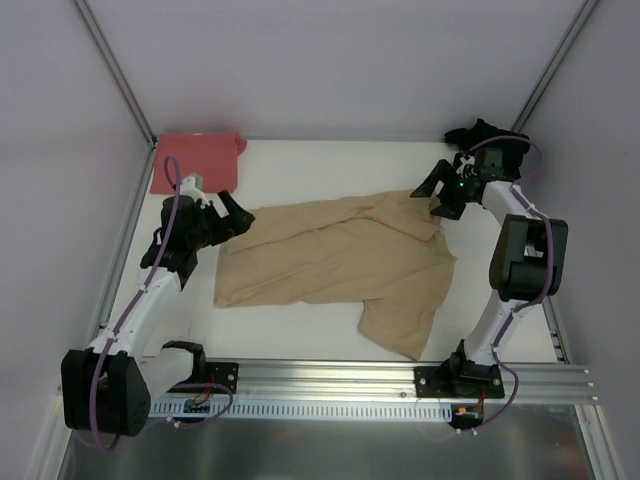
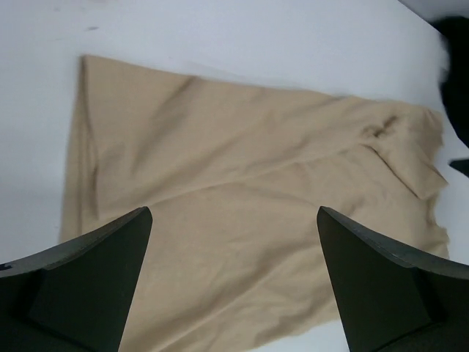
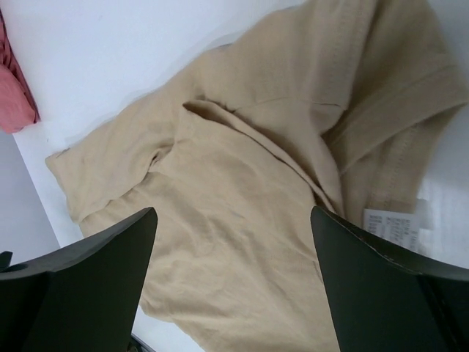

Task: Fold and stack the t-shirts

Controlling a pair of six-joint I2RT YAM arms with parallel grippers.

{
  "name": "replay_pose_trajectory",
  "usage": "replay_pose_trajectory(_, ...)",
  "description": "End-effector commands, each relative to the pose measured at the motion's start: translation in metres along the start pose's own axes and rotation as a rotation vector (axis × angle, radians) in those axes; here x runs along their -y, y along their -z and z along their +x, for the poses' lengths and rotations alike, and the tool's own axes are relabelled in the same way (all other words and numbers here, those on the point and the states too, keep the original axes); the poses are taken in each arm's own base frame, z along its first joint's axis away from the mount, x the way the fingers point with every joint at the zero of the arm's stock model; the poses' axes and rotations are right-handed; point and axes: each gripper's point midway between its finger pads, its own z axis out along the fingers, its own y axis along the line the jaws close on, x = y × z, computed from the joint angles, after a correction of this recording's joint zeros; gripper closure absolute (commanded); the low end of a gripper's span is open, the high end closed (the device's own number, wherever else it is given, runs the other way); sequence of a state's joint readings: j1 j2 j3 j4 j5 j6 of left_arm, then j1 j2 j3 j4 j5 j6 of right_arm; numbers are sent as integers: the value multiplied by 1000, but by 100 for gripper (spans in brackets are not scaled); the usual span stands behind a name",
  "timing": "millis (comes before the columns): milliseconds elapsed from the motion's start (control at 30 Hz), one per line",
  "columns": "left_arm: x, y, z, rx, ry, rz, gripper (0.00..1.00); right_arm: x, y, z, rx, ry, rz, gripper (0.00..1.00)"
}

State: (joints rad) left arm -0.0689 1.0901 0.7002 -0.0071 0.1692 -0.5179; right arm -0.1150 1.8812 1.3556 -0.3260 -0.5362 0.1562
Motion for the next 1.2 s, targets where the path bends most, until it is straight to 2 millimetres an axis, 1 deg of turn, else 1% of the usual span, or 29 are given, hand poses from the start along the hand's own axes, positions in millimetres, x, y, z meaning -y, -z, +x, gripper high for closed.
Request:
replay_pose_trajectory(0,33,13,24,-61,-23,158,1,-40,1,-14,26,39,-90,9)
replay_pose_trajectory(33,43,19,31,-73,-45,191,1,-48,-3,-11,17,54,-103,9)
replay_pose_trajectory(67,43,20,40,-92,-49,195,1,-51,-6,-10,10,55,-108,9)
replay_pose_trajectory(100,47,22,46,-102,-58,213,1,-59,-14,-6,-10,69,-115,9)
replay_pose_trajectory(167,54,27,59,-128,-72,242,1,-63,-22,-4,-31,75,-115,9)
replay_pose_trajectory(200,57,29,63,-138,-80,258,1,-68,-24,-10,-24,85,-123,9)
replay_pose_trajectory(233,57,31,70,-150,-89,265,1,-68,-33,-5,-45,83,-119,9)
replay_pose_trajectory(300,58,34,74,-157,-98,276,1,-75,-42,1,-70,88,-129,9)
replay_pose_trajectory(333,54,36,82,-181,-94,267,1,-77,-49,2,-80,88,-133,10)
replay_pose_trajectory(367,53,37,84,-184,-95,270,1,-78,-53,4,-89,89,-132,10)
replay_pose_trajectory(400,55,39,83,-178,-97,283,1,-81,-56,3,-90,95,-136,10)
replay_pose_trajectory(433,54,40,86,-181,-96,283,2,-78,-62,6,-104,89,-128,10)
replay_pose_trajectory(533,54,42,86,-180,-104,287,1,-76,-73,10,-119,92,-120,11)
replay_pose_trajectory(667,56,44,86,-187,-109,294,1,-73,-82,11,-132,86,-113,11)
replay_pose_trajectory(800,54,42,89,-196,-109,289,1,-74,-88,11,-140,88,-113,14)
replay_pose_trajectory(933,53,41,91,-202,-111,288,1,-74,-89,7,-134,96,-101,14)
replay_pose_trajectory(967,52,41,91,-204,-110,282,1,-76,-88,3,-125,101,-103,14)
replay_pose_trajectory(1033,51,40,92,-204,-111,280,1,-74,-92,4,-139,96,-100,16)
replay_pose_trajectory(1133,50,41,92,-205,-110,276,1,-73,-95,5,-149,86,-97,27)
replay_pose_trajectory(1167,50,42,94,-211,-110,275,1,-71,-96,6,-151,82,-92,38)
